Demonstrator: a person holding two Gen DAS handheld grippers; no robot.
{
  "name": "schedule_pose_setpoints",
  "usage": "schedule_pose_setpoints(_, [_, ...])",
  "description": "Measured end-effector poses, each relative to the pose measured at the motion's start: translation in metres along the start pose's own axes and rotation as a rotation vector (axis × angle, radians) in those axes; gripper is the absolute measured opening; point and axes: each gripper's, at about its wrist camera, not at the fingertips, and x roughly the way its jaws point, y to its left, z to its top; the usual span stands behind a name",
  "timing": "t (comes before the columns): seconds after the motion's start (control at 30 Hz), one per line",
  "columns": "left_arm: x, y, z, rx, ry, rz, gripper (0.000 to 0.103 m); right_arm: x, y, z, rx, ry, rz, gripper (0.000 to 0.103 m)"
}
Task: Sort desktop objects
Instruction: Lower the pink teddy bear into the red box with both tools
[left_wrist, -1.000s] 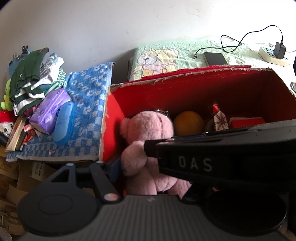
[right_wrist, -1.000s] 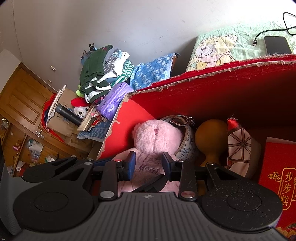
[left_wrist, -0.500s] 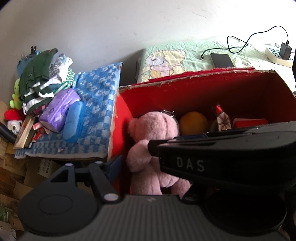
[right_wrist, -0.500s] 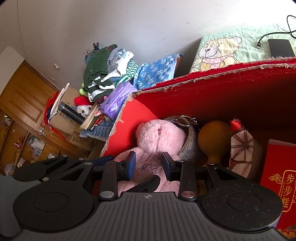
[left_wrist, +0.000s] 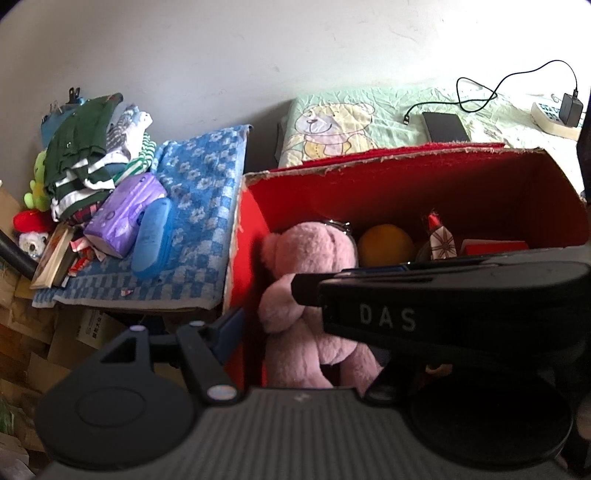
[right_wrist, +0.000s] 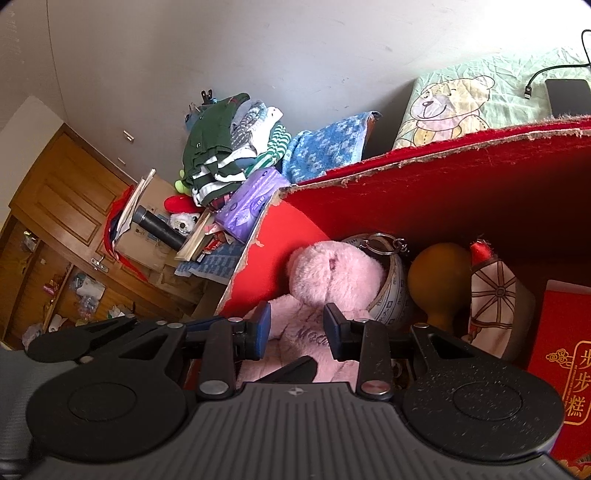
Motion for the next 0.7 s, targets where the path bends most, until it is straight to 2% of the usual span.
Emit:
schedule_pose_setpoints(0.2, [-0.011, 0.001, -0.001, -0.013, -0.018, -0.003, 0.072, -0.001, 0.002, -0.001, -0.004, -0.01, -0.004, 0.036])
schedule_pose_setpoints(0.37, [-0.022, 0.002, -0.004, -0.013, -0.056, 0.027, 0.087, -0.003, 0.002, -0.001, -0.01, -0.02, -0.005, 0.036])
schedule_pose_setpoints(0.7, [-0.04, 0.001, -0.004, -0.036, -0.086, 0.023, 0.092, -0.037, 0.005, -0.008, -0.022, -0.08, 0.0, 0.036])
